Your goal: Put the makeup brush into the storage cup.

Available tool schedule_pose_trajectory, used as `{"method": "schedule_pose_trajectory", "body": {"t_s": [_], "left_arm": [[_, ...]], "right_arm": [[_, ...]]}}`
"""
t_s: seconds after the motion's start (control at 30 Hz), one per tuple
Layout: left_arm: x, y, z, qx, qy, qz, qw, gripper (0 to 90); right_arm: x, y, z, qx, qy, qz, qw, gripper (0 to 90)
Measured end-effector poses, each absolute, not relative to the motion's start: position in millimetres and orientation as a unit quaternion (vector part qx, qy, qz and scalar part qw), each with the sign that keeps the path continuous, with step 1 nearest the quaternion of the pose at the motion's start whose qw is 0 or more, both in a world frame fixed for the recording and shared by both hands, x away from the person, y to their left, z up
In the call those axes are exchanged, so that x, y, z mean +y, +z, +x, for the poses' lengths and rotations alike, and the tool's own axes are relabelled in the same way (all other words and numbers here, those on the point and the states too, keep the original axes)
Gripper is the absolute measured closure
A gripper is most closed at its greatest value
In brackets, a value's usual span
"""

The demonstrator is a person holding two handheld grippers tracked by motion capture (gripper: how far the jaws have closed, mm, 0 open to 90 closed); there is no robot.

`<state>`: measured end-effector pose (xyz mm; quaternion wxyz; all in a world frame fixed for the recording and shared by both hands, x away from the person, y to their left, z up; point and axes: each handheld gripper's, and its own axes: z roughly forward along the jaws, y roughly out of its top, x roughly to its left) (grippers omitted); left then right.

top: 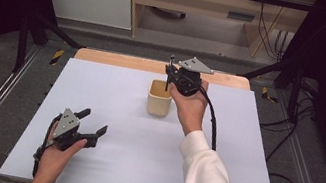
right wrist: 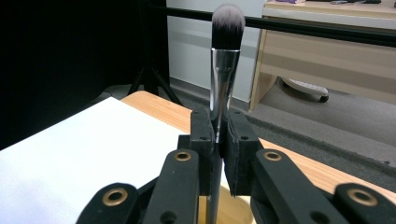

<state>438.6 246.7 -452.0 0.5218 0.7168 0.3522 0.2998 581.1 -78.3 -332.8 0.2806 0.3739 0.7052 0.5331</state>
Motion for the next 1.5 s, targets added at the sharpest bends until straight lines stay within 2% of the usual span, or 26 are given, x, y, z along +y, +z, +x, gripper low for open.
{"method": "schedule_pose_trajectory", "body": {"t_s": [1.5], "left_arm": [[246.2,-451.9,438.3,0.350,0.301,0.719,0.519,15.1]], "right_arm": [[-66.3,-366.8,581.2,0.723,0.515,0.377,0.265,83.2]]}}
